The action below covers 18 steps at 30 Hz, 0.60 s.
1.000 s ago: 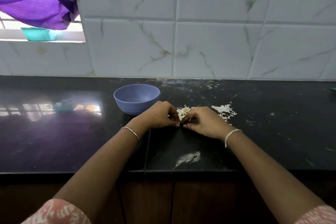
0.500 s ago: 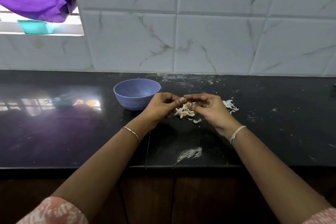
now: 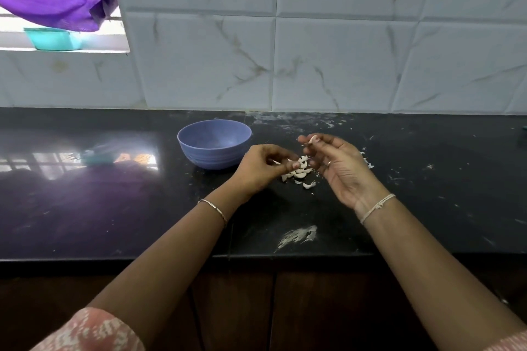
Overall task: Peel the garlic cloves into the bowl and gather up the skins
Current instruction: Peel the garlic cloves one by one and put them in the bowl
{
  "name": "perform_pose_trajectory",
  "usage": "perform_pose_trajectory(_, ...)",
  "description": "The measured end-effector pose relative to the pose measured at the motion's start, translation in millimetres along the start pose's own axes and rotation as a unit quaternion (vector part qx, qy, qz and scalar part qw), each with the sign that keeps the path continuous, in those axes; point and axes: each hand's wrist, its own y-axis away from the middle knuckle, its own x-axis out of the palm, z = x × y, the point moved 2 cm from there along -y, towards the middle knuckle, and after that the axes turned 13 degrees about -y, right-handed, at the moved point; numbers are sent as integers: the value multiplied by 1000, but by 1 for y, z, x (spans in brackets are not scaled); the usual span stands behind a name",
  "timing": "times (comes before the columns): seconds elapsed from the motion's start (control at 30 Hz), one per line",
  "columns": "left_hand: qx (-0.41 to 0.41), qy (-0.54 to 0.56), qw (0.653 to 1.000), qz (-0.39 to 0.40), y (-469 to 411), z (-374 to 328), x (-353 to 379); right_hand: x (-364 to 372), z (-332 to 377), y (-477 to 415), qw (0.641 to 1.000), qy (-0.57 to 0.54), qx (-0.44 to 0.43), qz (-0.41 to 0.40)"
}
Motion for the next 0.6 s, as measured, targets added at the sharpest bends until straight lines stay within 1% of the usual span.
perform_pose_trajectory(0.07,61,-150,987,23,-5,-1,6,-8,9,-3,1000,28,-3,-5)
perform_pose_trajectory(0.1,77,-198,976,38,-8,-2,9,-13,12,-4,998,57,-1,-2)
perform_pose_trajectory(0.2,81,-290,951,72,-15,-6,19,-25,15,-4,986,167,21,16)
perform_pose_trajectory(0.27,66,-320,943,69,-18,-7,22,-32,17,-3,973,225,44,25)
perform_pose_trajectory(0.43,43,-344,938,20,-26,0,19,-41,24,-2,945,308,95,62)
perform_pose_trajectory(0.5,20,-296,955,1,-28,9,14,-38,29,-1,924,351,121,87)
perform_pose_trajectory(0.6,-11,-148,988,-48,-30,18,4,-25,44,-2,904,387,130,126)
